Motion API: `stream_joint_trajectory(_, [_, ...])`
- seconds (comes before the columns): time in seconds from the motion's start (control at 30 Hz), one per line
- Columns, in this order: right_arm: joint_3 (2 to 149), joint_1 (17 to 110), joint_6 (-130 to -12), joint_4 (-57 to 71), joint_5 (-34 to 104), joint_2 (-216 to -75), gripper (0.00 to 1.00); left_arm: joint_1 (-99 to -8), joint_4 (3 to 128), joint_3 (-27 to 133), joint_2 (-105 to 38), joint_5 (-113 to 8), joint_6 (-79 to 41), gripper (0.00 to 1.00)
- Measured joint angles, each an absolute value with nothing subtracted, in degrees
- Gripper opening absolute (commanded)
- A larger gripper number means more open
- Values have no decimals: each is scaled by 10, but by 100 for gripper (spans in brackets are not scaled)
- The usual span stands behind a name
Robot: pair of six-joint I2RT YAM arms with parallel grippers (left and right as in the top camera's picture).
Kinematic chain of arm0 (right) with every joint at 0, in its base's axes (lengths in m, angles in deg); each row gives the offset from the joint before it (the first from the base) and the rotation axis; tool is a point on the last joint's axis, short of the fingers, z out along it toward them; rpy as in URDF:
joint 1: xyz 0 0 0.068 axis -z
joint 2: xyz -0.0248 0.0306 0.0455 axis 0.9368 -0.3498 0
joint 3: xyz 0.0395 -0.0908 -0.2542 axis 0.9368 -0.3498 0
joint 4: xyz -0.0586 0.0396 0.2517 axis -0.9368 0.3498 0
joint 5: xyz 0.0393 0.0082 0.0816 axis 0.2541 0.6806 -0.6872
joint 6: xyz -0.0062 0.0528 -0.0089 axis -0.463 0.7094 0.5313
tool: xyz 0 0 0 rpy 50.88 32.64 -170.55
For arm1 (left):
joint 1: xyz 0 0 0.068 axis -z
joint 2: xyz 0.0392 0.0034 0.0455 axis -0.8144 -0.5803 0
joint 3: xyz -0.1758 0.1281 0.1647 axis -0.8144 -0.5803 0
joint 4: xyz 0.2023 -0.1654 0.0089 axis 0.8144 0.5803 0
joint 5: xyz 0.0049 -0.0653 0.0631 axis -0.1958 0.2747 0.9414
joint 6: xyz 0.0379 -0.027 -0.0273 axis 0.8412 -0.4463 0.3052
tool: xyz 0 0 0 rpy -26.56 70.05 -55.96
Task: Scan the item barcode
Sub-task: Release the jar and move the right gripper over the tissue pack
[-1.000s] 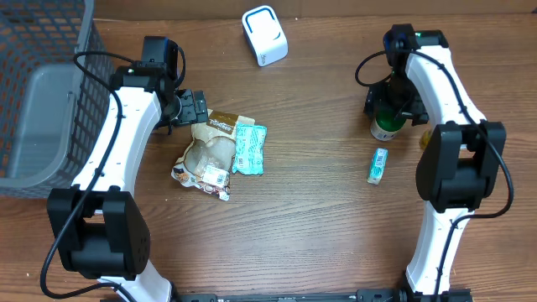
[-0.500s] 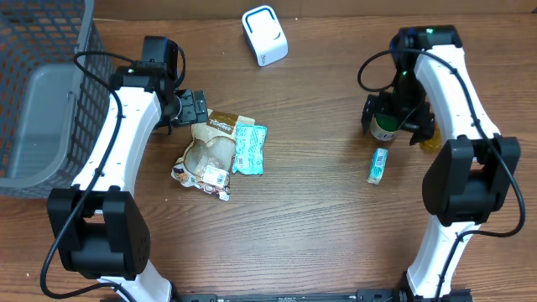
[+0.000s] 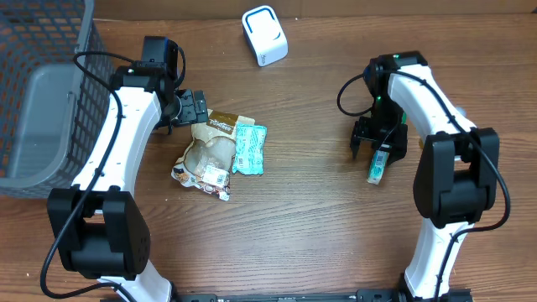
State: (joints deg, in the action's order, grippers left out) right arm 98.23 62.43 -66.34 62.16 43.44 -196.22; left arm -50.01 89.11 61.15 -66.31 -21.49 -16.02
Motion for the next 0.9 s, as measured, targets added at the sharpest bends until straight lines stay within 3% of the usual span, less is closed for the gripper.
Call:
stream_joint_trajectory(0.23, [975,623,-658,607,448,-1960,70,-500,891,612,-663,-215,-160,100])
stream_joint_trajectory(0.4, [972,623,-658,596,451,-1959,58,-500,891,612,-663,-215,-160,100])
stream_joint_trajectory(0.67, [964,623,-654,580,469,-1949,62,-500,891,612,-663,-215,-160,100])
stream_joint_trajectory(0.9, [959,623,-627,579,491,-1838,63,-500,891,612,-663,-215,-160,100])
